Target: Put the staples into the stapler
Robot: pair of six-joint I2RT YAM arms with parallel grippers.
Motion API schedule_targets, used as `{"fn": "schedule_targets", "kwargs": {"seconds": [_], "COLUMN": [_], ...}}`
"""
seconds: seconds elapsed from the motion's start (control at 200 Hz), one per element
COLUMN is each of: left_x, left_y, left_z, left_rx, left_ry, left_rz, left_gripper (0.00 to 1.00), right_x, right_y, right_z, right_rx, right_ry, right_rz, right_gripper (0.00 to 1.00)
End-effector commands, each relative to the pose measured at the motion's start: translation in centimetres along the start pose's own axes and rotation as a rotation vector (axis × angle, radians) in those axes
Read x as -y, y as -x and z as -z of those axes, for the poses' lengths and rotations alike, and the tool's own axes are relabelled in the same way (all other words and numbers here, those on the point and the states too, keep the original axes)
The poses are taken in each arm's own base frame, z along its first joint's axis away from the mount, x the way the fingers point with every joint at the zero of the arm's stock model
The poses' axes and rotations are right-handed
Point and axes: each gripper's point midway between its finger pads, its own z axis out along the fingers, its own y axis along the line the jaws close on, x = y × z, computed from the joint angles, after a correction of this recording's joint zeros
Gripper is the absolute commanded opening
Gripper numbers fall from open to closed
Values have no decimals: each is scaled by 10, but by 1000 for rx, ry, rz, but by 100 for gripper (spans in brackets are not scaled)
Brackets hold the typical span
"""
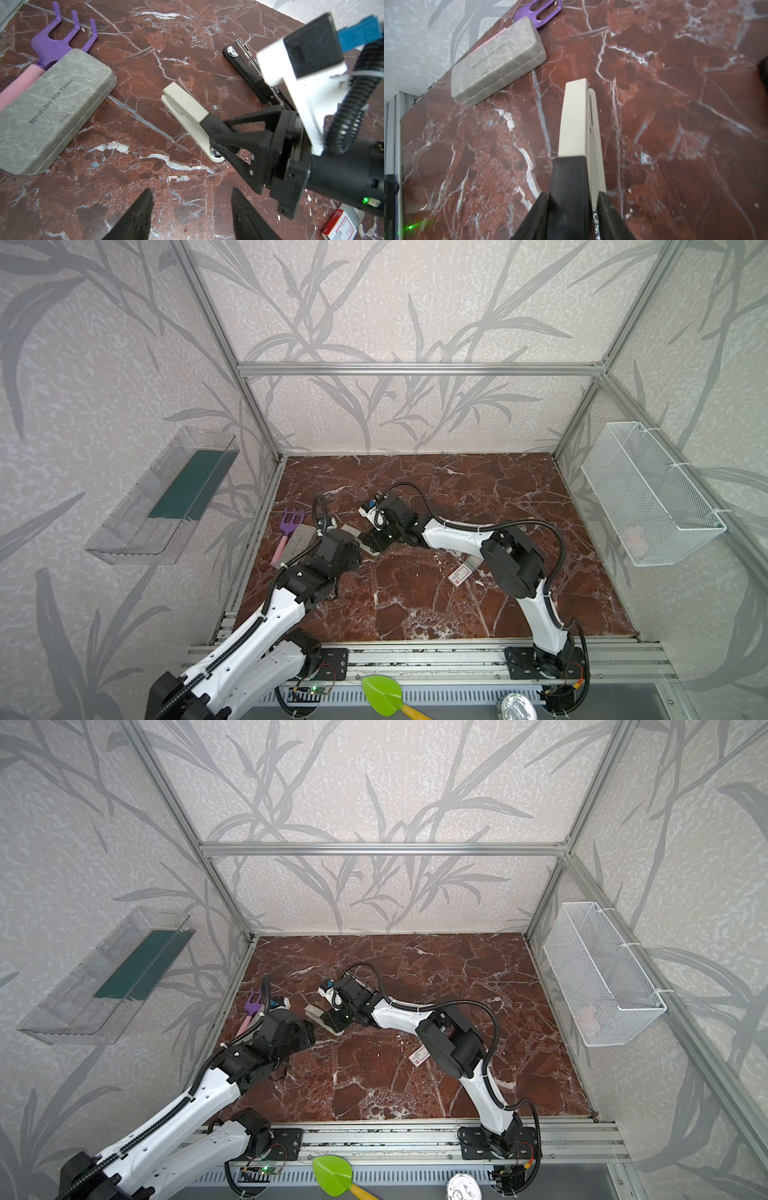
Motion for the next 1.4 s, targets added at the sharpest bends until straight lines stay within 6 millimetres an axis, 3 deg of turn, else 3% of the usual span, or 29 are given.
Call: {"fn": "schedule_targets", "kwargs": {"seconds": [0.0, 0.125, 0.225, 0.36, 0.525, 0.775, 0.86, 1.11, 1.395], "left_x": [-8, -4, 3, 18, 36, 67, 84, 106, 129], "left_y": [0, 6, 14, 34, 60, 101, 108, 117, 125], "left_z": [2, 0, -5, -14, -45, -114, -145, -229, -282], "left_rx": [-8, -6, -12, -25, -82, -184, -228, -392, -430], "left_ry": [25, 8, -9, -37, -44, -29, -71, -59, -114], "left_rz": [29, 50, 62, 78, 111, 98, 55, -13, -117], "left_gripper": [62, 62, 62, 62, 62, 61, 60, 57, 56], "right_x": [-3, 12, 30, 60, 88, 111, 118, 125, 126], "right_y": [7, 20, 17, -10, -44, -65, -68, -73, -84], "right_z": [3, 30, 55, 82, 100, 102, 101, 96, 92], "right_rx": [-22, 11, 18, 3, -17, -20, -25, -34, -52], "right_ry": [-5, -49, -91, -154, -208, -232, -234, -236, -233], "right_rz": [7, -1, -32, -96, -171, -252, -275, -295, -329], "right_gripper": [47, 49, 49, 49, 48, 48, 47, 47, 46]}}
